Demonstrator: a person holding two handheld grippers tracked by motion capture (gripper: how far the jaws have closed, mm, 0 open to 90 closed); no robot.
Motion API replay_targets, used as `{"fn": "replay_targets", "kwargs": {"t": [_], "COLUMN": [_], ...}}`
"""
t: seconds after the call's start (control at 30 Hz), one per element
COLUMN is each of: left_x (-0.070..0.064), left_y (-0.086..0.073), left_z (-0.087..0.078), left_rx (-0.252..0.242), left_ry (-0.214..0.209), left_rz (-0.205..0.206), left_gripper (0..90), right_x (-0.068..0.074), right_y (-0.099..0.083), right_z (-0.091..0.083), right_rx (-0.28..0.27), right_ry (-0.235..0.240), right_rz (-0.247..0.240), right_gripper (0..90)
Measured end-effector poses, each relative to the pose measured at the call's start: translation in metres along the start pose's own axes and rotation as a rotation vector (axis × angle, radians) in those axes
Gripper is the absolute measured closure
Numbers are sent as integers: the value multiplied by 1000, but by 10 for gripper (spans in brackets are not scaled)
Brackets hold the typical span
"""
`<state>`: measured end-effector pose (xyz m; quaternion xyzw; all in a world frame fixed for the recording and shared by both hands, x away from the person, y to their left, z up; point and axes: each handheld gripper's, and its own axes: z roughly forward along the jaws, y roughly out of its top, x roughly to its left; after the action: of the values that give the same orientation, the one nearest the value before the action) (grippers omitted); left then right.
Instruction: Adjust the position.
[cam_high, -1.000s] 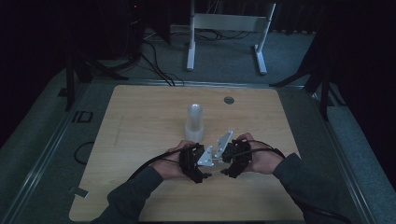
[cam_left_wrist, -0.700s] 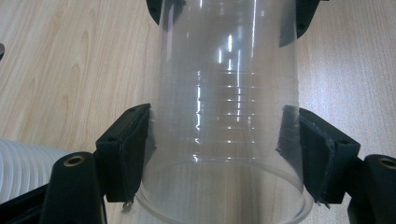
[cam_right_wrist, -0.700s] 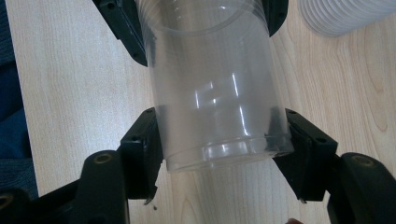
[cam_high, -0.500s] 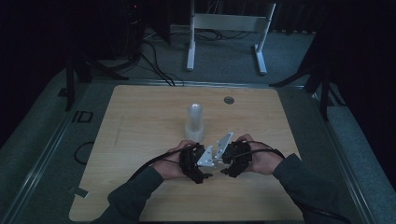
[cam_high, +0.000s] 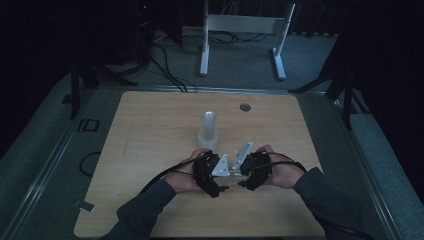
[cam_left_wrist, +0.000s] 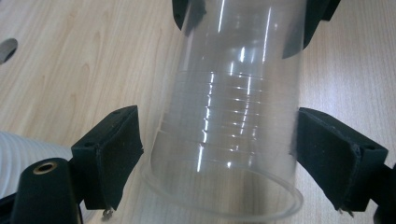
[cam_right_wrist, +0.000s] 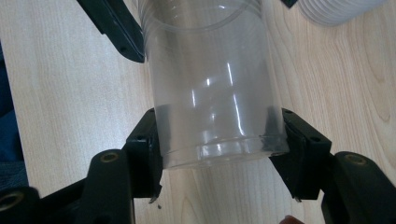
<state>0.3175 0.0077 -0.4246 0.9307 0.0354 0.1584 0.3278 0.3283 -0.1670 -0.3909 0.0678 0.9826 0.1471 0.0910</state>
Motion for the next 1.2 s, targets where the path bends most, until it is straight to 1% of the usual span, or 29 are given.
{"fn": "replay_targets", "kwargs": {"t": [0.03, 0.17, 0.2, 0.27, 0.37, 0.47, 0.5, 0.6, 0.77, 0.87, 1.07, 1.1, 1.13, 1.2], "left_x": [1, 2, 3, 4, 4, 5, 5, 7, 9, 10, 12, 12, 13, 14], "left_y": [1, 1, 2, 2, 1, 2, 2, 2, 0, -1, -2, -2, -2, -2], "left_z": [-1, -4, -4, -6, -6, -7, -8, -8, -7, -7, -7, -7, -6, -6], "left_rx": [-10, -28, -30, -37, -40, -48, -50, -59, -61, -72, -65, -65, -72, -68], "left_ry": [6, 13, 17, 27, 28, 33, 36, 40, 45, 52, 67, 67, 69, 76], "left_rz": [-4, -16, -15, -20, -24, -23, -24, -37, -51, -70, -90, -90, -103, -117], "left_gripper": [157, 153, 151, 151, 151, 160, 160, 161, 165, 180, 201, 205, 208, 222], "right_x": [-1, -2, -3, -3, -5, -7, -7, -9, -11, -13, -17, -17, -18, -19], "right_y": [-2, -5, -7, -11, -14, -21, -21, -27, -34, -39, -47, -47, -49, -52], "right_z": [0, 0, 1, 1, 2, 3, 3, 3, 3, 3, 4, 4, 4, 5], "right_rx": [-1, -3, -4, -8, -3, 2, 2, 3, 13, 15, 21, 21, 21, 19], "right_ry": [-2, -6, -8, -9, -14, -26, -26, -34, -49, -58, -83, -83, -93, -106], "right_rz": [12, 27, 31, 58, 69, 100, 100, 126, 153, 178, 221, 221, 238, 256], "right_gripper": [407, 407, 407, 407, 408, 408, 408, 408, 408, 407, 407, 407, 407, 407]}}
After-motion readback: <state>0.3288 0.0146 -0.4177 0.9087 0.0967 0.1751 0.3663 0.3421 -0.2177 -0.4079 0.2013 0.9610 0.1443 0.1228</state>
